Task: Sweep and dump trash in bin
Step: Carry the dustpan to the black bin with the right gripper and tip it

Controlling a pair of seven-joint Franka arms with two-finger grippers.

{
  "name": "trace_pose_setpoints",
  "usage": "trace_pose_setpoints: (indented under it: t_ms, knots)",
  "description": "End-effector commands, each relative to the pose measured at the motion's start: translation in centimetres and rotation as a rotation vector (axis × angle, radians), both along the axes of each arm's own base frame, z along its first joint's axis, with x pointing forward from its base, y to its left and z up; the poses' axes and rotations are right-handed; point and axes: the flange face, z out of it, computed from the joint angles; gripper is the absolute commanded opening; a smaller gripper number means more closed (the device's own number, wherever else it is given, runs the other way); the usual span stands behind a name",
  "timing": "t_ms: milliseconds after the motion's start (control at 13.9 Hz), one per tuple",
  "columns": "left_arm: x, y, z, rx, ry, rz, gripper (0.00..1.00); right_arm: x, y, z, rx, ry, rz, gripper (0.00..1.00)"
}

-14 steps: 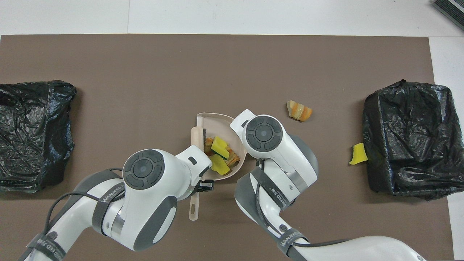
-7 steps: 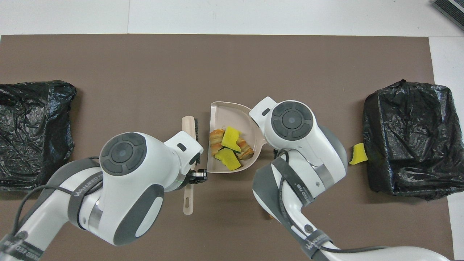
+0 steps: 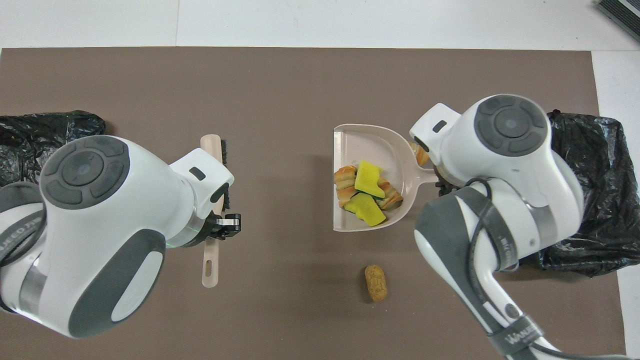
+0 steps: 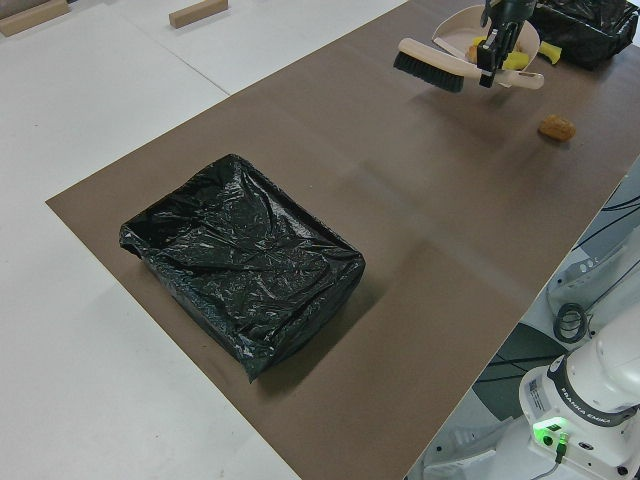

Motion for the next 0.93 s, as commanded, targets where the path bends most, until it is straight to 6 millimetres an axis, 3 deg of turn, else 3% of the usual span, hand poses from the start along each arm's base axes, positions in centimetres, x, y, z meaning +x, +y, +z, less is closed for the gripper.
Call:
trace_pose_setpoints:
  t_ms: [0, 287, 431, 503, 646, 862]
  knots:
    - [0.3, 0.4, 1.3, 0.050, -0.017, 0.004, 0.00, 0.8, -6.3, 2.2, 0.003, 0.016, 0.068, 0.00]
    - [-0.5, 0.2, 1.5, 0.060, -0.026, -0.001, 0.00, 1.1, -16.7, 3.3, -0.003, 0.037, 0.118, 0.00]
    - [-3.0, -0.5, 0.6, 0.035, -0.008, -0.016, 0.00, 0.9, -22.5, 3.5, -0.010, 0.045, 0.139, 0.00]
    - [-5.3, -1.4, -0.3, 0.014, 0.005, -0.029, 0.00, 0.6, -25.6, 3.5, -0.024, 0.040, 0.131, 0.00]
    - [-9.3, -4.7, -4.0, 0.042, 0.024, -0.024, 0.00, 0.2, -30.3, 4.0, -0.098, 0.016, 0.124, 0.00]
    - [-14.4, -9.5, -9.1, 0.053, 0.033, -0.021, 0.00, -1.2, -35.2, 4.3, -0.213, 0.040, 0.097, 0.00]
